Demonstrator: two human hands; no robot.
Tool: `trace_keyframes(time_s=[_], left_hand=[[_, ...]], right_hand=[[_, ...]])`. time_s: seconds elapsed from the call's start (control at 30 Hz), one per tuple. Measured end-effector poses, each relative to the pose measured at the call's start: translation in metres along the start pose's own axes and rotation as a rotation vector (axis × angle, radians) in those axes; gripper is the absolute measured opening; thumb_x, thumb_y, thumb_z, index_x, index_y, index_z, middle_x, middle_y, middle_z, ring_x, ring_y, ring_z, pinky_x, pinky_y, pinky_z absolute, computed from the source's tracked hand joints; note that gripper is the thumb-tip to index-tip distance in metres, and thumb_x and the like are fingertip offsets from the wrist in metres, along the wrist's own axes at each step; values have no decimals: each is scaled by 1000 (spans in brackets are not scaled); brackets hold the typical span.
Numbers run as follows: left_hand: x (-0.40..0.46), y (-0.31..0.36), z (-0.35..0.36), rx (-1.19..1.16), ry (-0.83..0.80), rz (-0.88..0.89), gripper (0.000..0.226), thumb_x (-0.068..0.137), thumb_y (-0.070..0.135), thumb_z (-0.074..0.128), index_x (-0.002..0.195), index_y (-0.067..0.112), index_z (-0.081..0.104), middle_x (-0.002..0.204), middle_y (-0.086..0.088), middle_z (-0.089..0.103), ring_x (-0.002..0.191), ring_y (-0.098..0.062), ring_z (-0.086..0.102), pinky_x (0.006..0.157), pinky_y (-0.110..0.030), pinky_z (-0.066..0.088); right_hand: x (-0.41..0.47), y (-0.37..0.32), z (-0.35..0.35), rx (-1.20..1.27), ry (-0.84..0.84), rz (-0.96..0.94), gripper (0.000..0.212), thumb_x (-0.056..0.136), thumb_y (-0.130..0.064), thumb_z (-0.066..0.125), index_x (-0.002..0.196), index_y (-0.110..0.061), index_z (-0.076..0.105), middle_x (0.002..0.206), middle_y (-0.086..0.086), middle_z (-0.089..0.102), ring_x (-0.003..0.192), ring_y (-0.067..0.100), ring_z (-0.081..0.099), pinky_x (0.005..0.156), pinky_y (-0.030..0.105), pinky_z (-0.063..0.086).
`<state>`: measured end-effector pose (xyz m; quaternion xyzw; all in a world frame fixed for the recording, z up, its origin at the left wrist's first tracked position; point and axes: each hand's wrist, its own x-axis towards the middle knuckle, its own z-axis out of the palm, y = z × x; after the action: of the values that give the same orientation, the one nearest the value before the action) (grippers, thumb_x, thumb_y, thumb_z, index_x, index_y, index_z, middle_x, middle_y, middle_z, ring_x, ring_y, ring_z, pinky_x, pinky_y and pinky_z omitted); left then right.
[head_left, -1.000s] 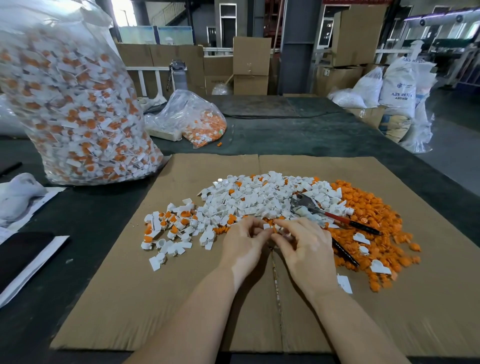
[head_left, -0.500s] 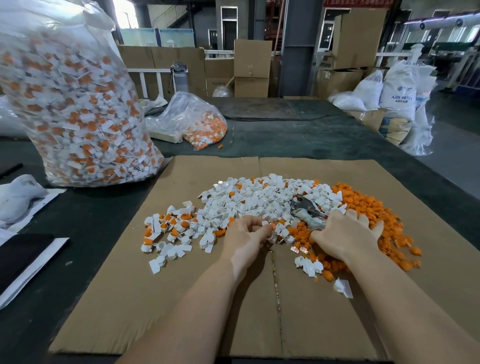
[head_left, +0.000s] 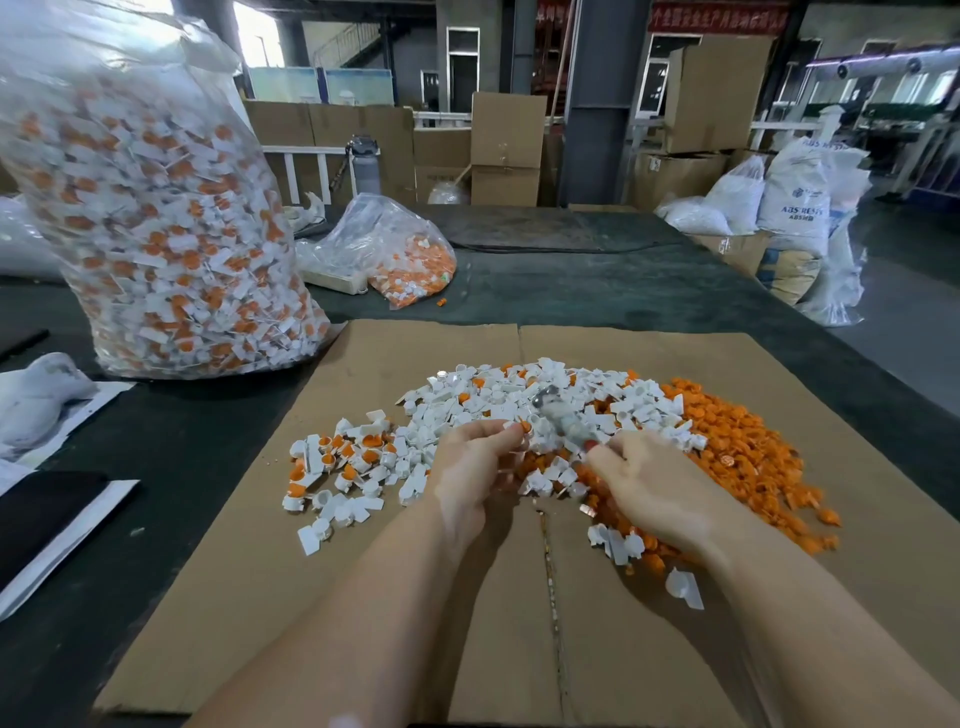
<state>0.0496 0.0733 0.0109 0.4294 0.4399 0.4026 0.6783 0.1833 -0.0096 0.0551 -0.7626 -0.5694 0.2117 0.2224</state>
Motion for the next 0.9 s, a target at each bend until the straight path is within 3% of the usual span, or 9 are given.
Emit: trace_keyframes(time_s=[0.17,0.3,0.43,0.57,0.67,0.77,0.9], left_hand=[[-2,7,1,-111,58,-30,7,89,2,60,94,1,55,71,-16,60,51,-20,52,47,-25,39],[-2,8,2,-110,98,-21,9,89,-1,59,86,4,52,59,-11,55,41,-15,48,41,-21,38],[0,8,2,-28,122,6,8,90,2,59,85,4,53,58,-9,54,35,-10,48,37,-16,39],[1,6,2,-30,140,11,11,91,2,58,81,4,53,55,-9,54,34,-10,46,38,-17,38],[0,6,2,-77,162,12,5,90,3,59,91,0,55,57,-7,55,32,-6,47,34,-13,36],[-1,6,2,-119,164,3,12,90,2,59,100,-3,54,64,-9,57,33,-4,50,33,-12,35],[-3,7,4,-141,152,-3,6,90,1,59,92,-1,55,64,-10,58,37,-6,53,35,-14,40]], right_hand=[[-8,-6,4,318,-188,83,29,97,-26,35,81,-6,49,74,15,55,66,25,50,59,35,42],[-10,-8,3,473,-295,148,30,97,-25,35,82,-5,51,70,12,55,60,24,52,55,34,46],[-8,-6,2,336,-303,72,21,93,-20,42,81,-7,52,75,12,58,68,23,55,60,36,44],[-7,-7,1,245,-325,72,10,88,-14,47,82,-8,52,75,11,57,64,20,53,56,30,40],[-6,-7,0,232,-343,89,9,87,-14,46,83,-9,51,76,11,57,66,21,53,55,28,39],[-6,-9,-1,217,-343,94,11,89,-16,44,83,-9,51,75,9,57,62,19,52,51,26,40],[-8,-11,3,150,-290,70,17,94,-22,41,83,-11,48,69,5,56,56,16,54,52,26,45]])
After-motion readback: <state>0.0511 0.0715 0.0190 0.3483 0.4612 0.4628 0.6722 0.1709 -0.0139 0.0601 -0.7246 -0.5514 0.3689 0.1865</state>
